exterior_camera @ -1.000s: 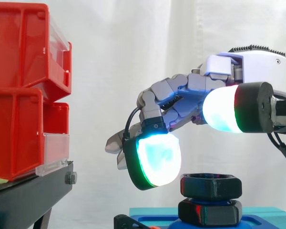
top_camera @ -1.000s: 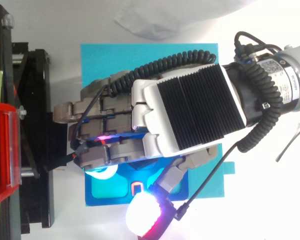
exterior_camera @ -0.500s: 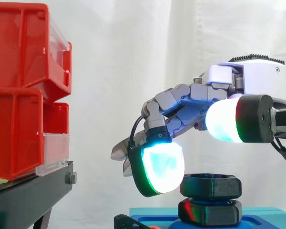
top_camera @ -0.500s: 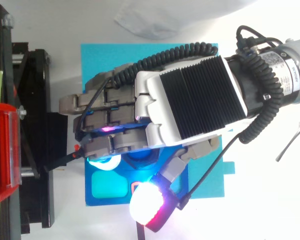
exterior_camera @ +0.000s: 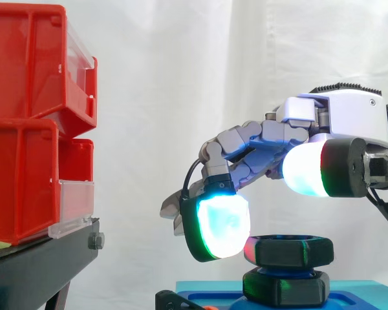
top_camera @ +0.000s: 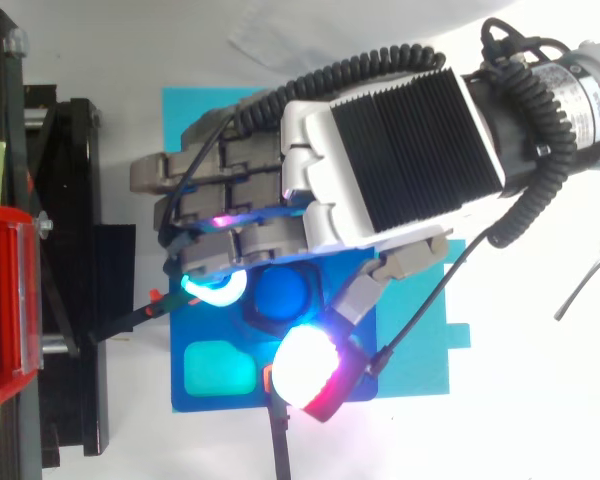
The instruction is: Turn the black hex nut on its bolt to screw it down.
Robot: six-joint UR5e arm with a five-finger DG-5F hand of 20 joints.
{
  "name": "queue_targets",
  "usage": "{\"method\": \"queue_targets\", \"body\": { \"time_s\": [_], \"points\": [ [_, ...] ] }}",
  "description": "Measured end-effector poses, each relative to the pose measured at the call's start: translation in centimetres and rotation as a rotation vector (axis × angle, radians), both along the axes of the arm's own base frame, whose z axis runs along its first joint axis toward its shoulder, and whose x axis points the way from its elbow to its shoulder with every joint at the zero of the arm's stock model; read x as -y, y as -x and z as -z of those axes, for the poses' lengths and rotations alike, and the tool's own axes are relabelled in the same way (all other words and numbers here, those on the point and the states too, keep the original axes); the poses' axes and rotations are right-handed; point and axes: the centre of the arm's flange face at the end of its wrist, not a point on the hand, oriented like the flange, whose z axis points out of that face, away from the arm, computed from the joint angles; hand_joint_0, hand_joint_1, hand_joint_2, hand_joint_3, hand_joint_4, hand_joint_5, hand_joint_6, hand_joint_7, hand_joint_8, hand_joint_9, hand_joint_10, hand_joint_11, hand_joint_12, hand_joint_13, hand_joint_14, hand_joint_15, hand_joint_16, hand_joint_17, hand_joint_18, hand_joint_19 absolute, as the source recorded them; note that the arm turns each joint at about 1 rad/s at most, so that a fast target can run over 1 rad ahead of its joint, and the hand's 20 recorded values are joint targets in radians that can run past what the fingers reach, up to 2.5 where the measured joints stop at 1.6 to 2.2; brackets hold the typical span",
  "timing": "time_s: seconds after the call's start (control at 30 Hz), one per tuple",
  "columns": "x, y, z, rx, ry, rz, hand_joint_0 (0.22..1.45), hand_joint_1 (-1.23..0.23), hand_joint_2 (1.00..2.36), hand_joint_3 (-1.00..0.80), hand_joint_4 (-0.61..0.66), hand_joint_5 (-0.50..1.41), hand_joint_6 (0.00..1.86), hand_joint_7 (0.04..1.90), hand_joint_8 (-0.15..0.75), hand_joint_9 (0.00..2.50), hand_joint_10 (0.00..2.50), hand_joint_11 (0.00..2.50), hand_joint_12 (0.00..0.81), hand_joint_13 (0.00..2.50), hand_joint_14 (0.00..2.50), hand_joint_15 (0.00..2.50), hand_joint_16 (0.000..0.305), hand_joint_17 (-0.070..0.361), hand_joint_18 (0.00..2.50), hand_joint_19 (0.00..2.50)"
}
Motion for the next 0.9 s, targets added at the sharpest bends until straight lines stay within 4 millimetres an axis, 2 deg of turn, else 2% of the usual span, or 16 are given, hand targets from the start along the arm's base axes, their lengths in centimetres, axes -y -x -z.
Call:
{"method": "queue_targets", "body": {
  "time_s": [0.33, 0.53, 0.67, 0.9],
  "points": [
    [2.3, 0.6, 0.0, 0.001, 0.004, -0.012, 0.50, -0.21, 1.00, -0.50, 0.25, -0.08, 0.65, 1.23, 0.292, 0.71, 0.01, 0.32, 0.358, 0.52, 0.00, 0.09, 0.058, 0.130, 0.57, 0.44],
    [2.8, 0.8, -0.1, 0.004, -0.006, -0.034, 0.50, -0.21, 1.00, -0.50, 0.25, -0.08, 0.64, 1.23, 0.294, 0.71, 0.01, 0.32, 0.360, 0.53, 0.00, 0.09, 0.058, 0.130, 0.58, 0.45],
    [2.7, 0.7, -0.3, 0.014, -0.010, -0.041, 0.50, -0.21, 1.00, -0.50, 0.27, -0.07, 0.59, 1.29, 0.293, 0.71, 0.01, 0.31, 0.360, 0.53, 0.00, 0.09, 0.057, 0.129, 0.58, 0.45],
    [2.0, -0.6, -2.7, 0.068, -0.025, -0.051, 0.50, -0.21, 1.00, -0.50, 0.26, -0.06, 0.53, 1.37, 0.295, 0.72, 0.01, 0.32, 0.361, 0.54, 0.00, 0.09, 0.057, 0.129, 0.58, 0.46]
  ]
}}
